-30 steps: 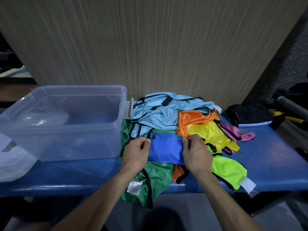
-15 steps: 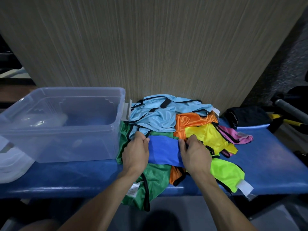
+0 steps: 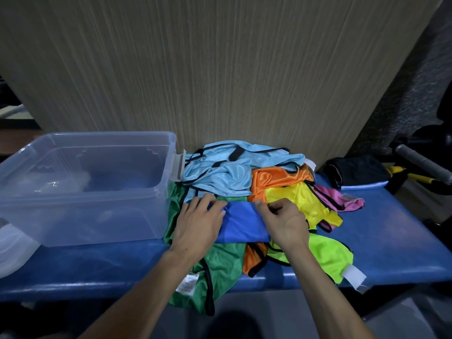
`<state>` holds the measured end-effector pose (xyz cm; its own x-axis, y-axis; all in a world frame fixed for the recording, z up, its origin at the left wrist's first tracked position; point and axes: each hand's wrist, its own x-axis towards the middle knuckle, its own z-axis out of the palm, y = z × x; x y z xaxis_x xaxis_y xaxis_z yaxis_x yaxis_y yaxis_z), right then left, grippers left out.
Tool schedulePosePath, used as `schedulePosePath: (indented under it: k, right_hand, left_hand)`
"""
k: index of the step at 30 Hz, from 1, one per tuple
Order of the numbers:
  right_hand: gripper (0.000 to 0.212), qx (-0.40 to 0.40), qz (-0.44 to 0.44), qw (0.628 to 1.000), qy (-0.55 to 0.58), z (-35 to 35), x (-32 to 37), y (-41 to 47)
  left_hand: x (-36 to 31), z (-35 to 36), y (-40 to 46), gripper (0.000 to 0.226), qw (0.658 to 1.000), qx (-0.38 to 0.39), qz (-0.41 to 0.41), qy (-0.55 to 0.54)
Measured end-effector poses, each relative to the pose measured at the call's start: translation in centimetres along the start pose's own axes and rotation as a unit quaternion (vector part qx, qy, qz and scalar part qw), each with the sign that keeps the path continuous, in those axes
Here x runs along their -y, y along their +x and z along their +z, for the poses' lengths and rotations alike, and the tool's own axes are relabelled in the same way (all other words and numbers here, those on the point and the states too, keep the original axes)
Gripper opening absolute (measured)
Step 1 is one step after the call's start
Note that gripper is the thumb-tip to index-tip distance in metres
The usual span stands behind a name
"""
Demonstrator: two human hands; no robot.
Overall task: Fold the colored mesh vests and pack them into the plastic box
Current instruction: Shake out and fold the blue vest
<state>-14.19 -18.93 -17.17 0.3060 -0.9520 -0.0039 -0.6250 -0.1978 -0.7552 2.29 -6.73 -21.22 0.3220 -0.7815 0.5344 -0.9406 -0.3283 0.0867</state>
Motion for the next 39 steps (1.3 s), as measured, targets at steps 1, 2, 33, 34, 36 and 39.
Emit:
schedulePosePath:
  k: [1,2,33,34,36,39]
  right_hand:
    - [0.049,0.004,-0.001,0.999,0.033,0.0,0.2,-0.2]
    - [0.05,0.007,0.002,0.998,0.064,0.2,0.4,-0.3]
    - [0.07,-0.066,-0.185,0.977,-0.084,0.0,0.4,-3.9]
    - [0.07,-0.072,-0.205,0.973,-0.081,0.0,0.3,-4.3]
    - [0.07,-0.069,-0.239,0.966,-0.063,0.2,-0.1,-4.7]
    - [0.064,-0.045,-0.232,0.97,0.052,0.6,-0.9,-4.5]
  left_hand:
    - [-0.1,-0.2,0.0,0.033,1.0,0.007,-0.008,-0.009]
    - [-0.1,-0.3,0.0,0.035,1.0,0.013,-0.014,-0.016]
    - [-1.5,-1.6,0.3,0.082,0.991,0.106,0.075,0.009]
    - [-1.5,-1.5,0.4,0.082,0.991,0.108,0.074,0.007]
    - [-1.6,-1.7,0.6,0.082,0.989,0.133,0.071,-0.006]
    - [-1.4,-2.4,1.4,0.08,0.977,0.193,0.065,-0.055]
